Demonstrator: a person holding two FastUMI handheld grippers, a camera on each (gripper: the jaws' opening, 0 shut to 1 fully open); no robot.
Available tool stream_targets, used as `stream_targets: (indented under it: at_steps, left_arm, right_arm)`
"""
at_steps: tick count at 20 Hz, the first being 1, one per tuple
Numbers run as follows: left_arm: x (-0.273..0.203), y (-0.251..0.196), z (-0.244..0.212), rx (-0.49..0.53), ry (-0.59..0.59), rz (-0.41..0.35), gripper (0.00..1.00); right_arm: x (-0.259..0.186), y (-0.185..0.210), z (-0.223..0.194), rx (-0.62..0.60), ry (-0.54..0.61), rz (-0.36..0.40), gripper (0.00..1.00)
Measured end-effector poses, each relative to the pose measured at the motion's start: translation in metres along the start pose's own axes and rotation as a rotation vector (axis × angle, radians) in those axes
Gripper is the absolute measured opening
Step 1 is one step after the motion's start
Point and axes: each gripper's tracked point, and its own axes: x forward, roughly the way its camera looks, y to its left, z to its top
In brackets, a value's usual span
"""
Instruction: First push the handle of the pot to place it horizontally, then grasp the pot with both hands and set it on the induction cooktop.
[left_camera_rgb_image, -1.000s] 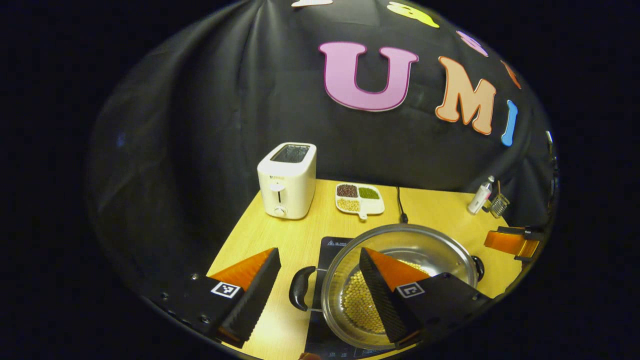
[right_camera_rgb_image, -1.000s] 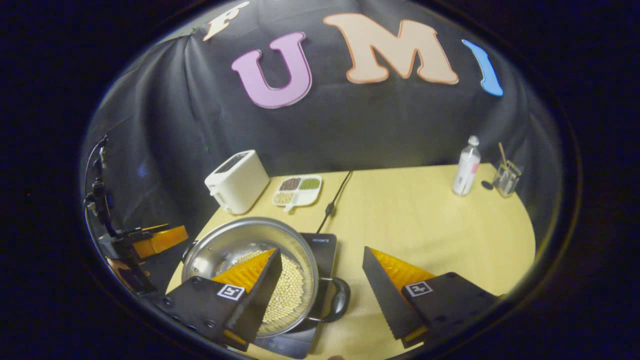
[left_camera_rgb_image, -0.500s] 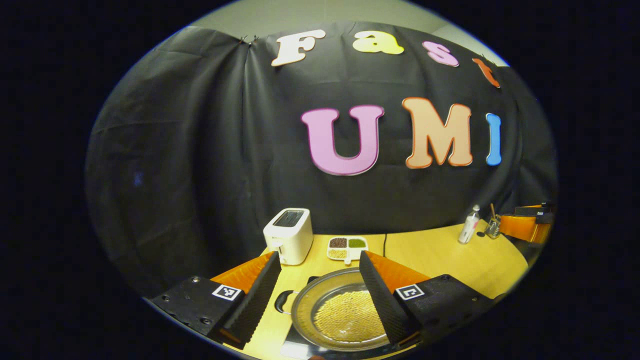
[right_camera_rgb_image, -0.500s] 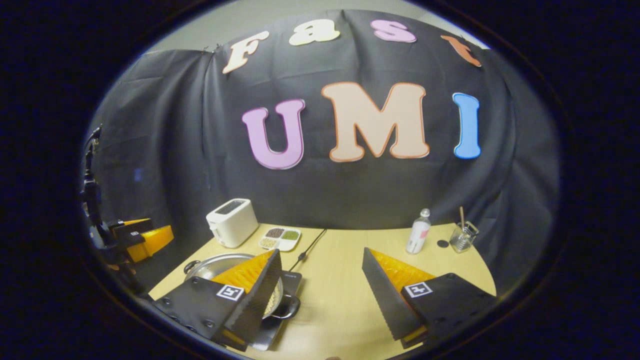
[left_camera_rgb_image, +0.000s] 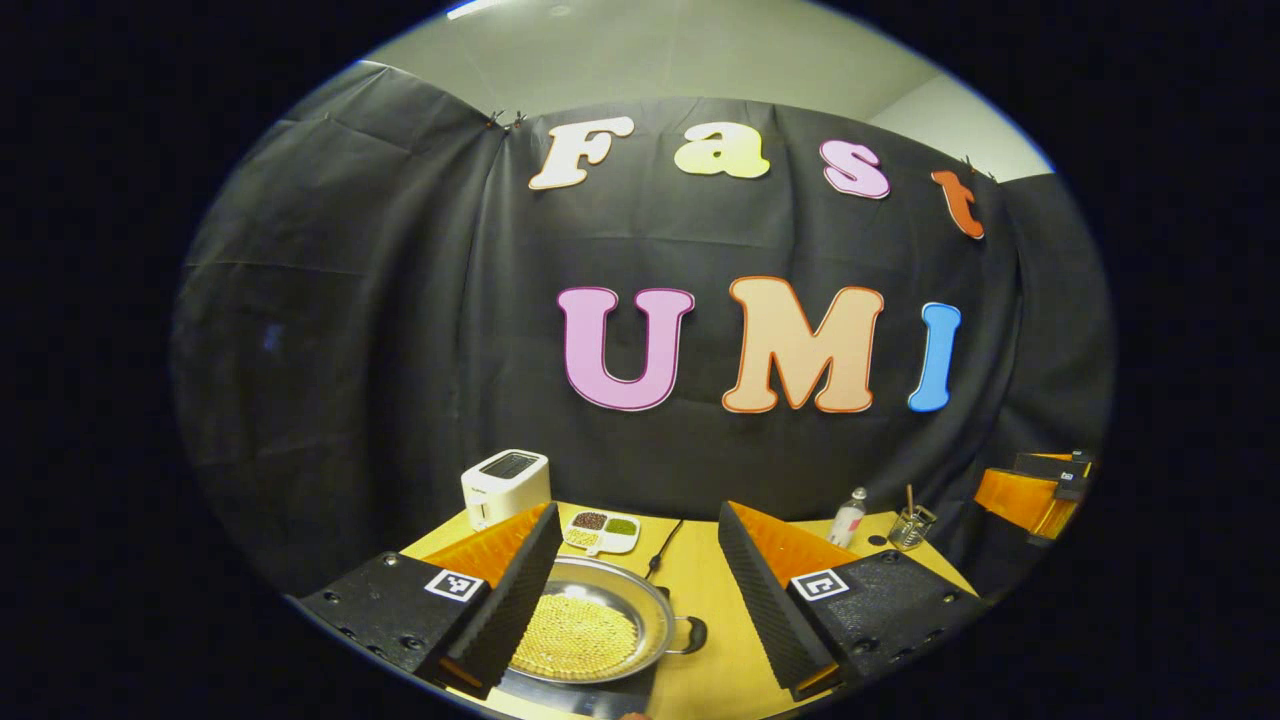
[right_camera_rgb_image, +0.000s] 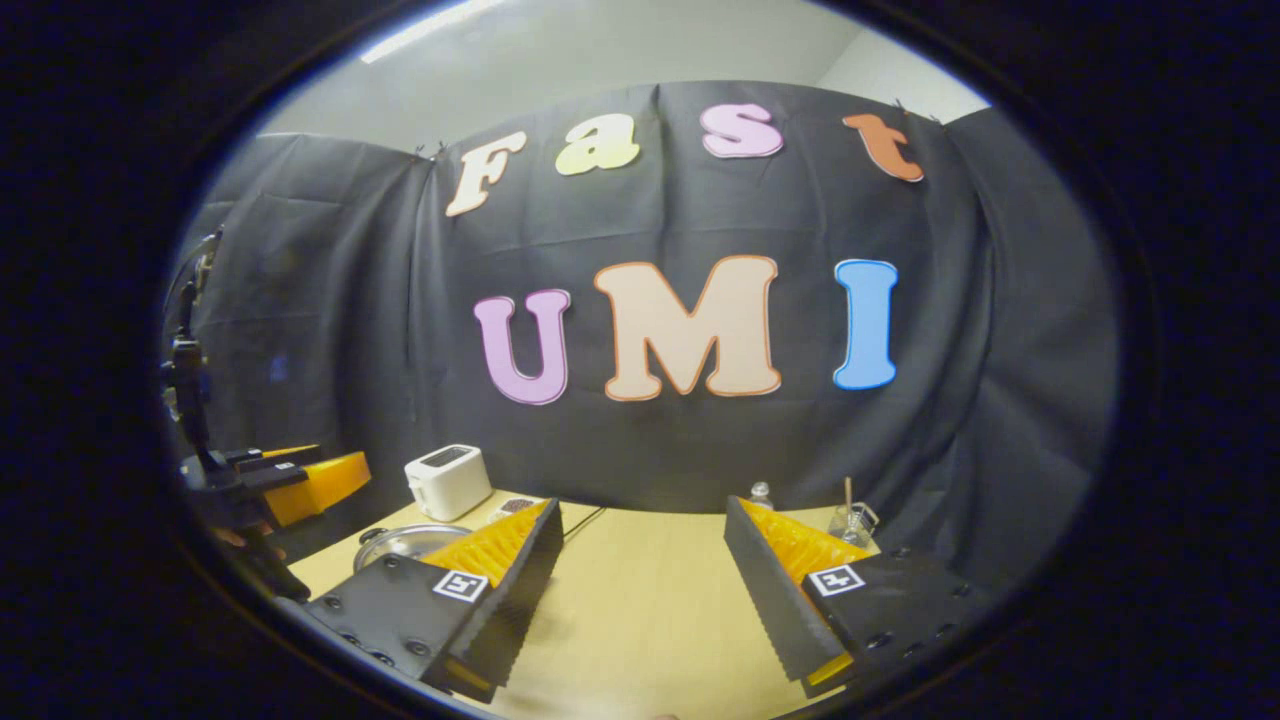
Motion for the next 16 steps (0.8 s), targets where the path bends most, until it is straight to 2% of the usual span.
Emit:
stream_targets:
  at_steps: [1,2,3,4,5,7,8,9,10,12,15,16]
  left_arm:
    - [-0.004,-0.007,0.000,0.003,-0.010,0.009,0.93]
    - [-0.009,-0.013,0.000,0.007,-0.014,0.018,0.96]
    - [-0.014,-0.020,-0.002,0.008,-0.013,0.022,0.93]
    - [-0.019,-0.027,-0.006,0.007,-0.009,0.022,0.96]
    - [-0.023,-0.033,-0.006,0.004,-0.009,0.024,0.96]
    - [-0.031,-0.042,-0.008,-0.011,-0.016,0.032,0.96]
    - [-0.034,-0.046,-0.007,-0.020,-0.024,0.037,0.93]
    - [-0.035,-0.050,-0.007,-0.028,-0.027,0.045,0.96]
    - [-0.036,-0.052,-0.007,-0.037,-0.029,0.052,0.93]
    - [-0.036,-0.058,-0.006,-0.053,-0.036,0.050,0.96]
    - [-0.035,-0.067,-0.006,-0.047,-0.042,0.041,0.96]
    - [-0.035,-0.069,-0.006,-0.038,-0.042,0.043,0.93]
  right_arm:
    - [-0.009,-0.011,0.003,-0.006,-0.012,-0.003,1.00]
    - [-0.012,-0.023,0.005,-0.011,-0.017,-0.008,0.93]
    - [-0.019,-0.033,0.005,-0.012,-0.020,-0.010,0.93]
    - [-0.024,-0.043,0.005,-0.006,-0.023,-0.014,0.93]
    - [-0.029,-0.051,0.005,0.002,-0.028,-0.015,1.00]
    - [-0.035,-0.065,0.005,0.021,-0.032,-0.024,1.00]
    - [-0.037,-0.072,0.005,0.031,-0.040,-0.029,1.00]
    - [-0.037,-0.078,0.006,0.037,-0.044,-0.035,1.00]
    - [-0.038,-0.082,0.005,0.040,-0.044,-0.041,0.99]
    - [-0.040,-0.092,0.007,0.046,-0.047,-0.052,0.99]
    - [-0.042,-0.104,0.009,0.049,-0.051,-0.060,1.00]
    - [-0.041,-0.107,0.009,0.049,-0.052,-0.061,1.00]
